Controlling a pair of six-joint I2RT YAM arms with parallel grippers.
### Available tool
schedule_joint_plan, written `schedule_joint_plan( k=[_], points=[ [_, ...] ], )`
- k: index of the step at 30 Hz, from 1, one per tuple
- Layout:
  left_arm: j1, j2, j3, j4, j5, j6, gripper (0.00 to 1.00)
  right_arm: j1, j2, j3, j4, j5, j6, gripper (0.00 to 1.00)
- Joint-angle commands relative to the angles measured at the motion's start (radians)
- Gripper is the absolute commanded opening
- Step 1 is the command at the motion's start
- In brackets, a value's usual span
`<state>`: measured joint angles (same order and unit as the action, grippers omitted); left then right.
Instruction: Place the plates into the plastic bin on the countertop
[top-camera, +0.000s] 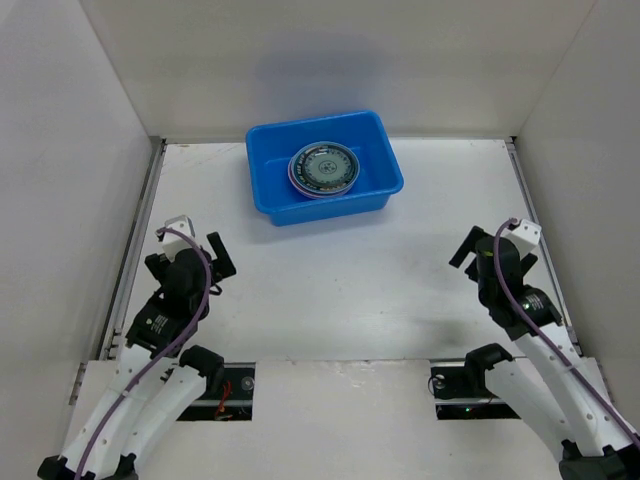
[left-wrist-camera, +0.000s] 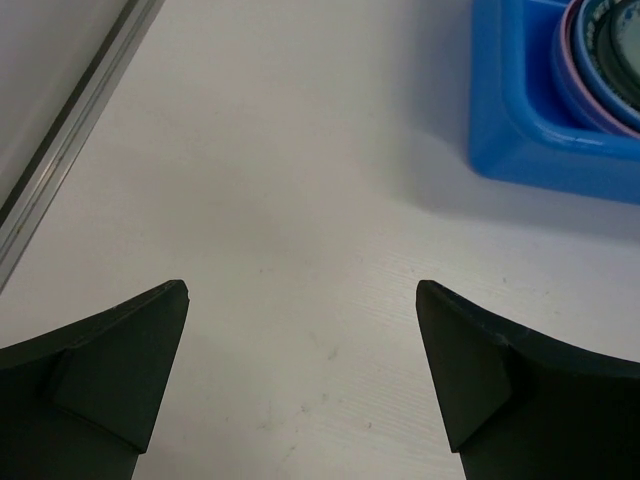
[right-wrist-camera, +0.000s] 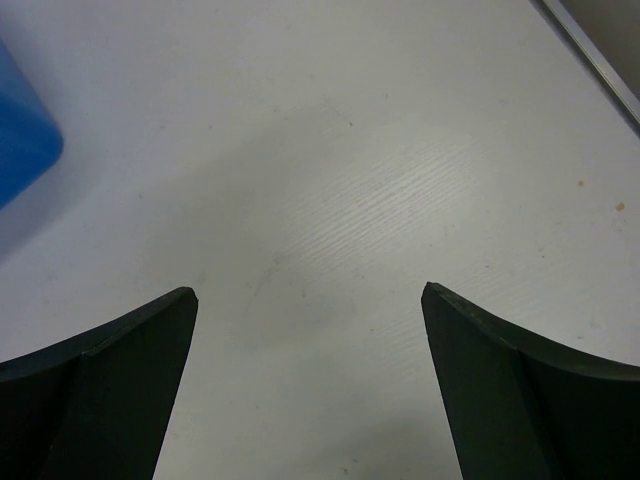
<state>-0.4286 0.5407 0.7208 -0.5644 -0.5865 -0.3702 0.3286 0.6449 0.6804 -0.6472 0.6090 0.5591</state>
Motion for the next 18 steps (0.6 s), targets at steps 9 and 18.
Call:
schedule_joint_plan(
  k=[9, 18],
  points=[
    [-0.002, -0.012, -0.043, -0.029, -0.067, -0.036, 1.00, 0.062, -0.004, -0.024, 0.021, 0.086, 0.041, 1.00],
    [-0.009, -0.002, -0.043, -0.029, -0.067, -0.036, 1.00, 0.083, 0.019, -0.028, 0.023, 0.095, 0.062, 1.00]
  ],
)
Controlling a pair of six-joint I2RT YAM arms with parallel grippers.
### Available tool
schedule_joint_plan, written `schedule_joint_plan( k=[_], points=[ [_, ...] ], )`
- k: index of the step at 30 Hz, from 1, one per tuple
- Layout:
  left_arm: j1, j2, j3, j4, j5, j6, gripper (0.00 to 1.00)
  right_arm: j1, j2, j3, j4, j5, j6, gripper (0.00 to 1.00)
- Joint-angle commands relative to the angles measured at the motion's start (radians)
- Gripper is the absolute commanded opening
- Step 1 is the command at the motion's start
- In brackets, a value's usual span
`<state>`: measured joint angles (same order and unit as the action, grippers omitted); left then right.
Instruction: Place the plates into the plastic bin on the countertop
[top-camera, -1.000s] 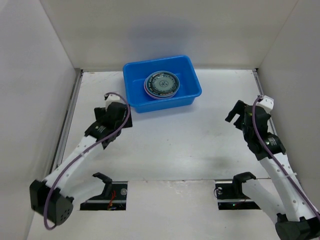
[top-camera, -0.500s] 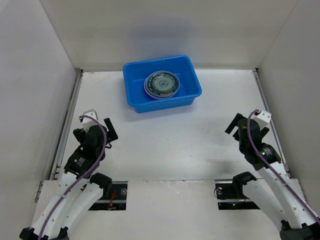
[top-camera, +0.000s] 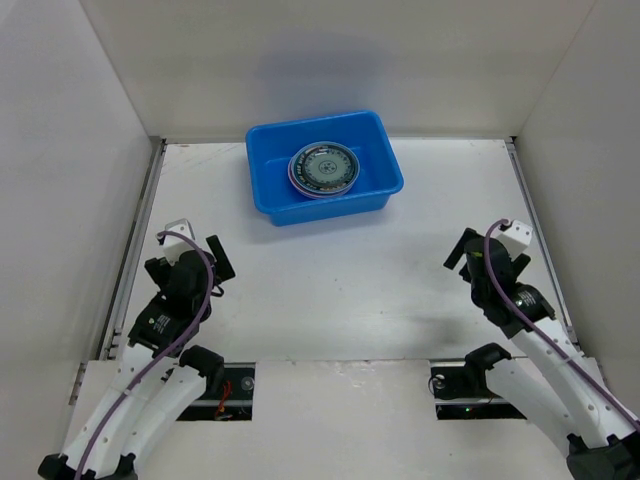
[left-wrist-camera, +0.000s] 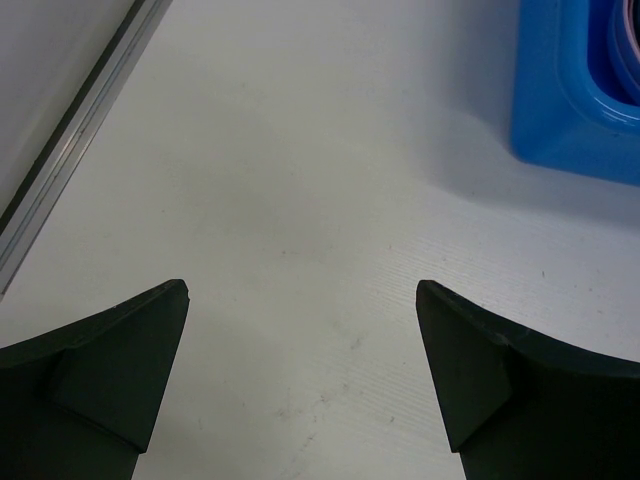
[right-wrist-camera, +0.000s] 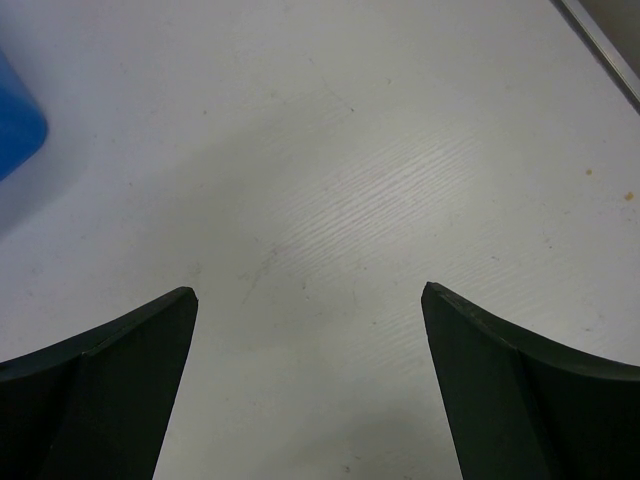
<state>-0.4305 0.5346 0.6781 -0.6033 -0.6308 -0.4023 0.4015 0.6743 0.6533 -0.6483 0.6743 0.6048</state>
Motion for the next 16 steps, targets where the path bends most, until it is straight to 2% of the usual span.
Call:
schedule_joint_plan(
  k=[1, 16],
  points=[
    [-0.007, 0.004, 0.000, 0.010, -0.023, -0.004, 1.00, 0.010, -0.012, -0.001, 0.024, 0.030, 0.016, 1.00],
    [-0.007, 0.018, 0.015, -0.007, -0.029, -0.010, 1.00, 0.010, -0.012, 0.008, 0.024, 0.030, 0.009, 1.00]
  ],
)
